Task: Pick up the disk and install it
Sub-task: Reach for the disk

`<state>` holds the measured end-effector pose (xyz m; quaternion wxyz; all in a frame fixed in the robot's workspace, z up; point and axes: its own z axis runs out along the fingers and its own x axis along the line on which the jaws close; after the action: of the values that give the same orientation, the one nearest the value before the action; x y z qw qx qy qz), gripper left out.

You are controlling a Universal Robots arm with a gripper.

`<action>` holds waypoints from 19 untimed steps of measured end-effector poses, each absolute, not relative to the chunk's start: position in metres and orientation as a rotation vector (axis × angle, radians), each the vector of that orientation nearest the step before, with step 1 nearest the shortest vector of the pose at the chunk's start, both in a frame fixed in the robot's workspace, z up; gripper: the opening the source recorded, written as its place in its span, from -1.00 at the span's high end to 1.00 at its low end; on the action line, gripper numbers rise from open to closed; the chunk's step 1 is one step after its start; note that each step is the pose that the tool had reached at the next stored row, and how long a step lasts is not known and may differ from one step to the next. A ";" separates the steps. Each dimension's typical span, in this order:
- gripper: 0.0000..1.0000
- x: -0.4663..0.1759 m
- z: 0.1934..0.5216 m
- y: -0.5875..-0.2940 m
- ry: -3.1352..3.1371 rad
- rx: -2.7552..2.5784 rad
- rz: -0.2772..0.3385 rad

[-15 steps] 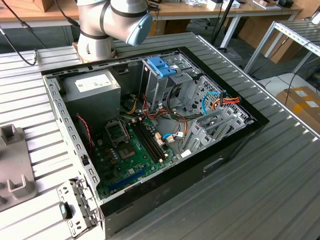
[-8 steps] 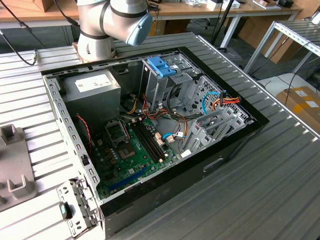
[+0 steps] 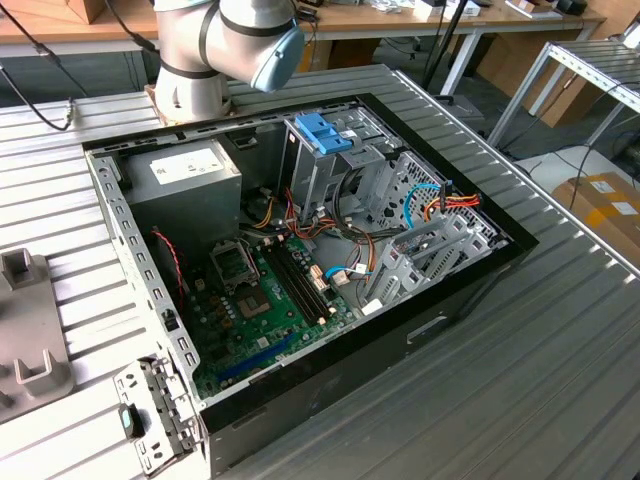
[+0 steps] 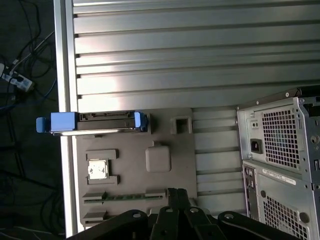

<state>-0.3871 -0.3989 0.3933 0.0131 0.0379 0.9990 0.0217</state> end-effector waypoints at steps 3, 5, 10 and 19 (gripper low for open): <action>0.80 -0.390 0.393 -0.399 3.112 0.118 0.068; 0.80 -0.392 0.393 -0.399 3.112 0.118 0.068; 0.80 -0.396 0.393 -0.399 3.112 0.118 0.068; 0.80 -0.406 0.393 -0.399 3.112 0.118 0.068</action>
<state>-0.4059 -0.3989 0.3933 0.0131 0.0379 0.9990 0.0217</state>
